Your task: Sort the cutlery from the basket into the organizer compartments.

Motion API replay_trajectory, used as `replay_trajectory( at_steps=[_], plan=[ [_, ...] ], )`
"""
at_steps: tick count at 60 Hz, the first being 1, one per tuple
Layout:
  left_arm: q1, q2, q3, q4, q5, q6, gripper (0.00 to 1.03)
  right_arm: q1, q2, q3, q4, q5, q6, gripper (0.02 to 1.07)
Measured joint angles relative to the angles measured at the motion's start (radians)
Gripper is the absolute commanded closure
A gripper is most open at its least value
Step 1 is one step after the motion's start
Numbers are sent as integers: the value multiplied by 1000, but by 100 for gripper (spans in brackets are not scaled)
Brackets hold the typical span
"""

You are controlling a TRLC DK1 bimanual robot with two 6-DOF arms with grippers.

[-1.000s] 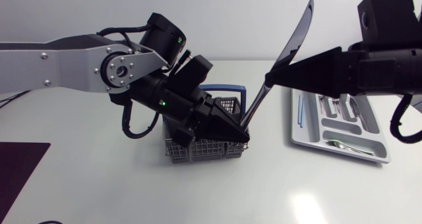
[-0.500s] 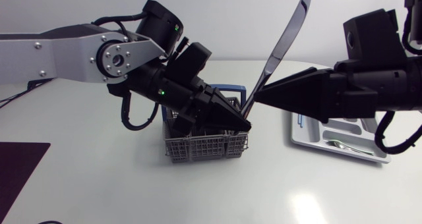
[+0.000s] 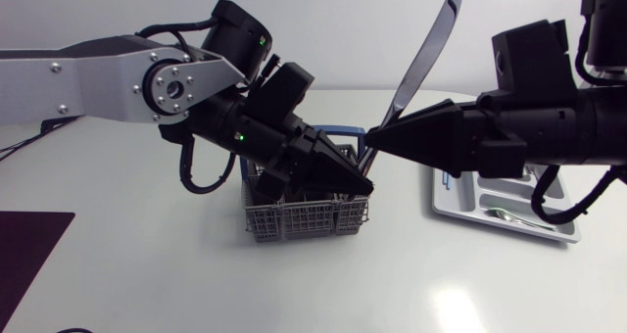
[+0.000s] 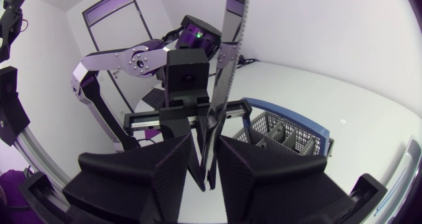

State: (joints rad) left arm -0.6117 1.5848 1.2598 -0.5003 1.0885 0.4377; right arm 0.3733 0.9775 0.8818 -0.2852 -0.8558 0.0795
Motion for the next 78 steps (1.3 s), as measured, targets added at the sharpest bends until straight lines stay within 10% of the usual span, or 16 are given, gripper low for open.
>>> replay_trajectory(
  at_steps=[24, 36, 78],
  plan=[
    [1, 0, 0, 1, 11, 8, 95, 12, 1, 0, 6, 19, 33, 102],
    [26, 0, 24, 1, 14, -34, 6, 24, 5, -3, 16, 24, 29, 102],
    [171, -106, 39, 2, -201, -80, 5, -305, 22, 55, -290, 42, -214, 102]
  ],
)
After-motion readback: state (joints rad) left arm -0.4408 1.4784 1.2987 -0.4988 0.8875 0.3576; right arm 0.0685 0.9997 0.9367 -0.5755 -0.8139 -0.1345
